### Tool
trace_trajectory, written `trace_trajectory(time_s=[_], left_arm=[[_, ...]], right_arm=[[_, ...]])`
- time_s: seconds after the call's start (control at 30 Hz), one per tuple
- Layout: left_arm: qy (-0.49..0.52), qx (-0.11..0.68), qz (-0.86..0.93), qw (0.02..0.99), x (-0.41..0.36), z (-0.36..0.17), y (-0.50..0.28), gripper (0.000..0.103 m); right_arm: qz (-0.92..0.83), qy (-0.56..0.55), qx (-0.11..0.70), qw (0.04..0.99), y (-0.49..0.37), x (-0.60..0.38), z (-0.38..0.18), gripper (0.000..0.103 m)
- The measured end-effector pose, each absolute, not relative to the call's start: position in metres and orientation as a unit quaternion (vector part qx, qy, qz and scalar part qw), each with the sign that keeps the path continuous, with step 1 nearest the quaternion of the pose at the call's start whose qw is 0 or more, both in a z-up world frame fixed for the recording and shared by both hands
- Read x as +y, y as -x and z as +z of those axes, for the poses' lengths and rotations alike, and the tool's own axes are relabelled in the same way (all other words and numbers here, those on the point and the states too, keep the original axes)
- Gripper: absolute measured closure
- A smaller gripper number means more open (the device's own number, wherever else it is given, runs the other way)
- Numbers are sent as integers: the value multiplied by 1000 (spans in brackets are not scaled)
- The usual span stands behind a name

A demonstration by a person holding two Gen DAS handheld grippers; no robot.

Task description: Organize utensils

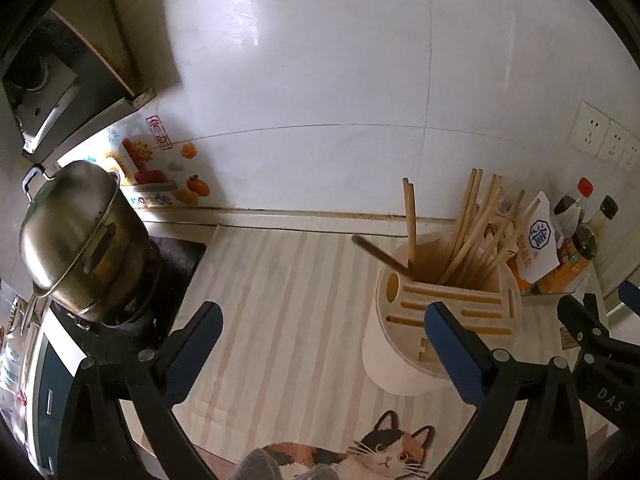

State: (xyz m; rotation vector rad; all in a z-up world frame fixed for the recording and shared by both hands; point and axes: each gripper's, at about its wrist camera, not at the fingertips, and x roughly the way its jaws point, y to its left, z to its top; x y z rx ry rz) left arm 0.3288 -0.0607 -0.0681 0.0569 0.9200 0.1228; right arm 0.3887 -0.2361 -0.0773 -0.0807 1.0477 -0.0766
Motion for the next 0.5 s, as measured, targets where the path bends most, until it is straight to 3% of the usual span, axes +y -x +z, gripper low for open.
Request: trace_trajectory(time_s=[0.5], left_arm=[[-19, 375, 16, 927, -38, -1, -210, 0]], right_arm=[[-75, 36, 426, 901, -283, -212, 1, 2]])
